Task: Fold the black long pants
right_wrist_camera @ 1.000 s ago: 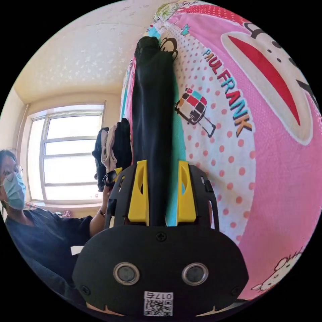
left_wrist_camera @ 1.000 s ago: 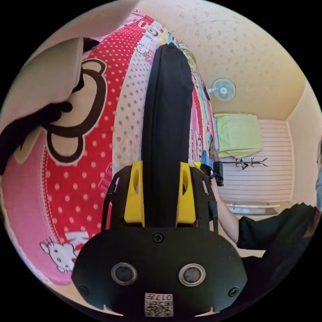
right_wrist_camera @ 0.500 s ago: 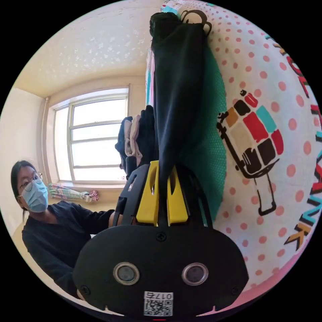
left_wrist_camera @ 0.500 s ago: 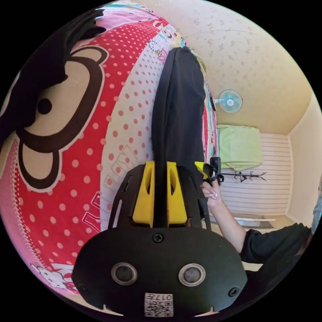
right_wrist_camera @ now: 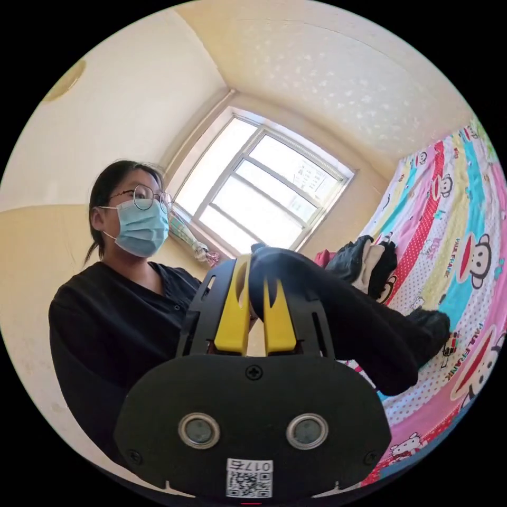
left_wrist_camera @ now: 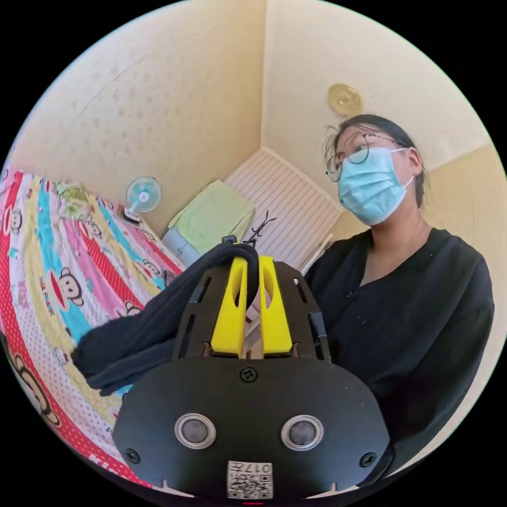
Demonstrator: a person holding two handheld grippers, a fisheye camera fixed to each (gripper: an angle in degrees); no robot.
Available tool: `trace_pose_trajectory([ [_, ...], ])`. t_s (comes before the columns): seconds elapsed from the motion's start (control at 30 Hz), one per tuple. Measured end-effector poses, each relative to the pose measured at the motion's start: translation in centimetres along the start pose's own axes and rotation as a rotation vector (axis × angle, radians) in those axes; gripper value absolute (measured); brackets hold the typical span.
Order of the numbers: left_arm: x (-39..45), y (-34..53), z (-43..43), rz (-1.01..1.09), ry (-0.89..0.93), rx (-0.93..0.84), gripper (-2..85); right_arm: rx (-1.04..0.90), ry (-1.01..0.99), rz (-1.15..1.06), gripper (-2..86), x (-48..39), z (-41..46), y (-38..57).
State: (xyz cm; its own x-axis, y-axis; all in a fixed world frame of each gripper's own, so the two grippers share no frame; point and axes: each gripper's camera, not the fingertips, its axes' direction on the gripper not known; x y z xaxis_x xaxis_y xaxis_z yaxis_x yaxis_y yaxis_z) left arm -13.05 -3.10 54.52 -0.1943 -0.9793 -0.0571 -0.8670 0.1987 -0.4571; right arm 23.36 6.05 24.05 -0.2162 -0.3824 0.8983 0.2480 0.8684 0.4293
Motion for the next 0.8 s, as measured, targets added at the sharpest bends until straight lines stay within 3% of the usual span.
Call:
trace_pose_trajectory([
  [0.1, 1.8, -3.8, 0.8, 0.009, -0.120, 0.028, 4.1, -0.031, 0.042, 0.001, -0.5, -1.9, -0.5, -4.1],
  [0.17, 0.4, -4.9, 1.0, -0.090, -0.194, 0.045, 4.1, -0.049, 0.109, 0.035, -0.5, -1.2, -0.7, -5.8],
  [0.4, -11.8, -2.3, 1.6, -0.444, -0.290, 0.070, 4.0, -0.046, 0.110, 0.378, -0.4, 12.9, -1.7, -7.0],
  [0.47, -14.1, -1.2, 2.1, -0.463, -0.364, 0.047, 4.0, -0.048, 0.150, 0.408, -0.4, 15.9, -1.6, -6.9],
  [0.63, -18.9, 6.5, 3.8, -0.617, -0.516, -0.045, 4.1, -0.177, 0.405, 0.423, -0.1, 19.9, 0.2, -3.1],
  [0.8, -20.0, 22.5, 7.1, -1.006, -0.431, -0.107, 5.6, -0.220, 0.448, 0.695, 2.5, 23.2, -0.6, 13.0],
])
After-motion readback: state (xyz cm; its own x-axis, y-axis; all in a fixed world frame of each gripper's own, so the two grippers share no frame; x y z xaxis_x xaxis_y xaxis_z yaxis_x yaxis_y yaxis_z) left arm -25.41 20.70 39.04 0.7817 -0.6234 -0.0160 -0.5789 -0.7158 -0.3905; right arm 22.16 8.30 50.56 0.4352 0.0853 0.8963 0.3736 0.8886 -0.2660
